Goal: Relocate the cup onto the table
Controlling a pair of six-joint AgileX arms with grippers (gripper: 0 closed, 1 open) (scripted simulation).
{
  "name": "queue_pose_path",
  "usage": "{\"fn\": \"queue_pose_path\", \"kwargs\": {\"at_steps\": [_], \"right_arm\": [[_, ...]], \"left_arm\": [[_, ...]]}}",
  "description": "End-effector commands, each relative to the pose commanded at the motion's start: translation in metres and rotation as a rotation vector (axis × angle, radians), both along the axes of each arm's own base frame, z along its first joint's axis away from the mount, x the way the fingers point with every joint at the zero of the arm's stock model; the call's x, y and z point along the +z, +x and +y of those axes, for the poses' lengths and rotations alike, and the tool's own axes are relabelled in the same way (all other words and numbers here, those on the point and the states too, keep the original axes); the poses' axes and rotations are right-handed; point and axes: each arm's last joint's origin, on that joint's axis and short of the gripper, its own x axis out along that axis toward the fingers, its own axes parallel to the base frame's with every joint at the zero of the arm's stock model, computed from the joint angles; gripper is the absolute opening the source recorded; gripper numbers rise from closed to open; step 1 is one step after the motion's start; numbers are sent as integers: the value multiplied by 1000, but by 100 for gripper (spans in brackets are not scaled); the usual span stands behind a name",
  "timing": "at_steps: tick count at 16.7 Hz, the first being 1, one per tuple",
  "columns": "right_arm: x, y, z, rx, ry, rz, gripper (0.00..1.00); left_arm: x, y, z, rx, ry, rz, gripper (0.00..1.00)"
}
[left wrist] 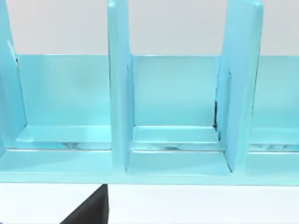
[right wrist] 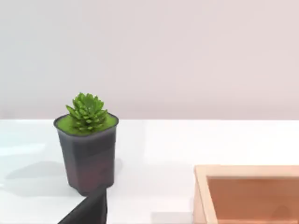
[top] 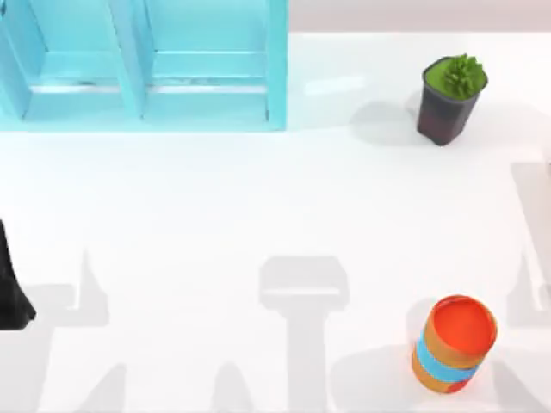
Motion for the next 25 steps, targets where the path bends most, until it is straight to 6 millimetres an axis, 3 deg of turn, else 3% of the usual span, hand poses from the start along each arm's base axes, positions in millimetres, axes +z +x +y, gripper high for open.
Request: {"fn": "queue_pose_path", "kwargs": {"at_steps": [5, 11, 15, 19, 22, 25], "right_arm": [[11, 0, -4, -39, -41, 66, 100], [66, 18, -28, -155, -187, 485, 100], [94, 54, -63, -154, -208, 896, 100], [98, 88, -112, -96, -136, 1259, 100], [94, 99, -147, -45, -58, 1449, 100], [90, 101, -169, -12, 0, 1555, 100]], "left_arm": [[0, 0, 0, 0, 0, 0, 100], [0, 0, 0, 0, 0, 0, 100], [0, 0, 0, 0, 0, 0, 100], [0, 0, 0, 0, 0, 0, 100], [0, 0, 0, 0, 0, 0, 100], [0, 0, 0, 0, 0, 0, 100]]}}
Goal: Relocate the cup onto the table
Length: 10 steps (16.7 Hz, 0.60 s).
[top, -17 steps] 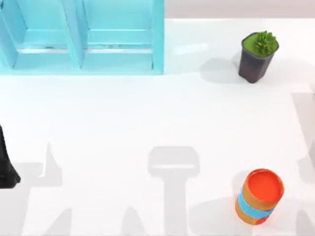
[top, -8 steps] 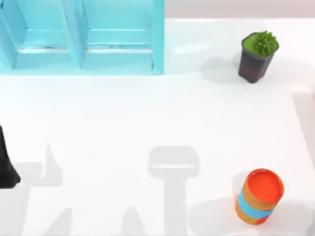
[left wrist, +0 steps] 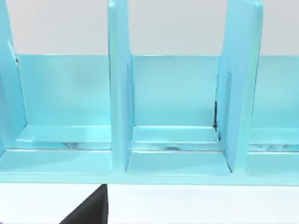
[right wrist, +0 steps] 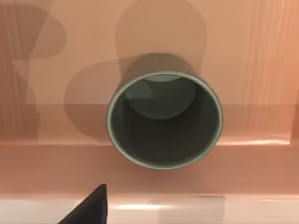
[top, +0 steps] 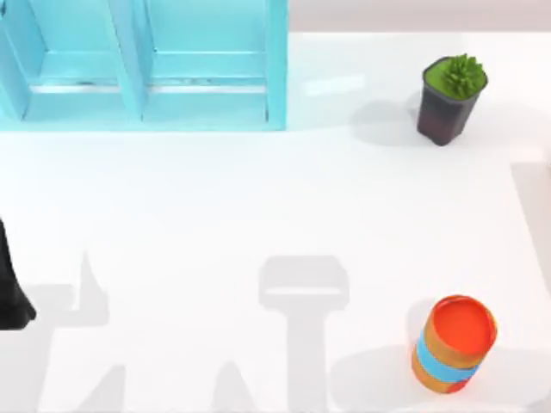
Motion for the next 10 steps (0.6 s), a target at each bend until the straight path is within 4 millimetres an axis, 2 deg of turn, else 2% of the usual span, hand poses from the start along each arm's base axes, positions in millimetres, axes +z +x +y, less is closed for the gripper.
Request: {"fn": "queue_pose_path", "kwargs": {"at_steps": [7, 10], "right_arm": [[-1, 0, -3, 0, 10, 15, 100], [-20, 2, -4, -3, 15, 23, 100]], "left_arm": [[0, 0, 0, 0, 0, 0, 100], [0, 0, 0, 0, 0, 0, 100]]}}
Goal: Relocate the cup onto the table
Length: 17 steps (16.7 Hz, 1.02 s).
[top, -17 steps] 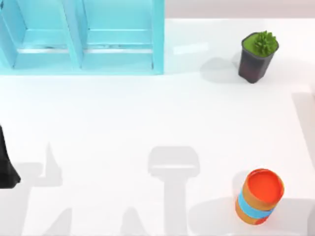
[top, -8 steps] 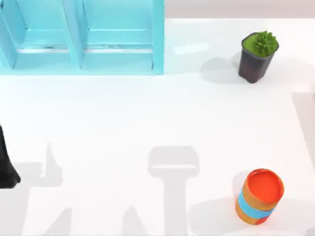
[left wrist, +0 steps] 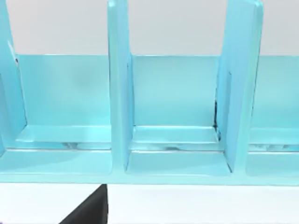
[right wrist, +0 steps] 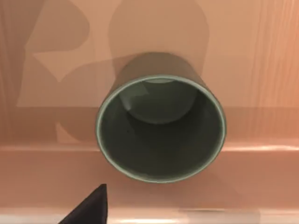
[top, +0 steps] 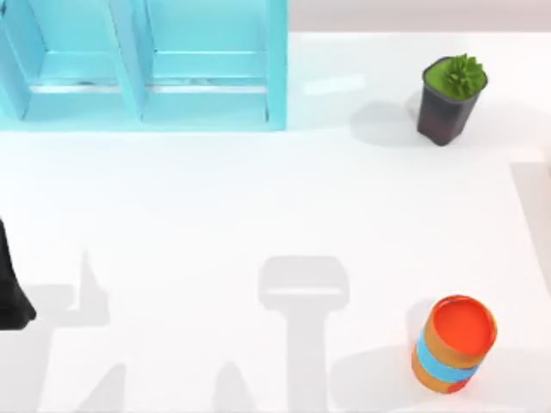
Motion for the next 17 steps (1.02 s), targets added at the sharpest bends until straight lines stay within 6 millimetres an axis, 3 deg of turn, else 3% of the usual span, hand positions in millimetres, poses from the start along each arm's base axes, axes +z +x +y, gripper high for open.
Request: {"fn": "queue_pose_path", "kwargs": {"at_steps": [7, 9, 13, 17], "right_arm": [[-71, 0, 0, 1, -8, -10, 100], [-80, -2, 1, 1, -5, -6, 100], [-81, -2, 1, 1, -5, -6, 100], [-81, -2, 1, 1, -5, -6, 70]], "left_arm": [[0, 0, 0, 0, 0, 0, 100], [0, 0, 0, 0, 0, 0, 100], [0, 0, 0, 0, 0, 0, 100], [0, 0, 0, 0, 0, 0, 100]]}}
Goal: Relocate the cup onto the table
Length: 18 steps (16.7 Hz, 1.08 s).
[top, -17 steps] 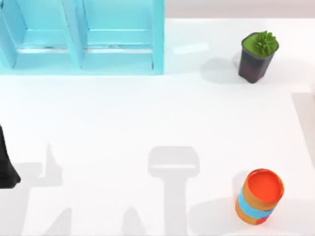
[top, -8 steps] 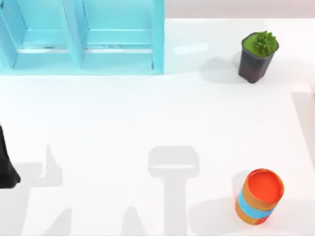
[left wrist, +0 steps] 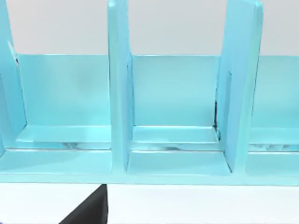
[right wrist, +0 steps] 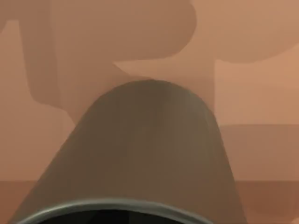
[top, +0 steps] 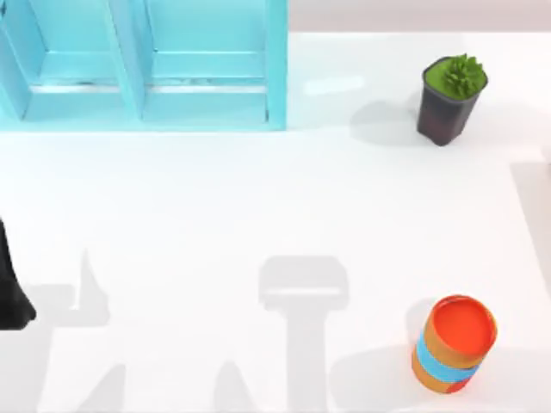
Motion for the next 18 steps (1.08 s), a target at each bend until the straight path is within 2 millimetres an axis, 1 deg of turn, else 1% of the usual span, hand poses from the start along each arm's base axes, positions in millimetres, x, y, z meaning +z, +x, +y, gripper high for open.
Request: {"fn": "queue_pose_path", "kwargs": {"at_steps": [9, 10, 18], "right_arm": [[0, 0, 0, 0, 0, 0, 2], [0, 0, 0, 0, 0, 0, 0], [0, 0, 0, -1, 0, -1, 0]], "left_arm": [[0, 0, 0, 0, 0, 0, 100], [0, 0, 0, 0, 0, 0, 100], [0, 0, 0, 0, 0, 0, 100]]}}
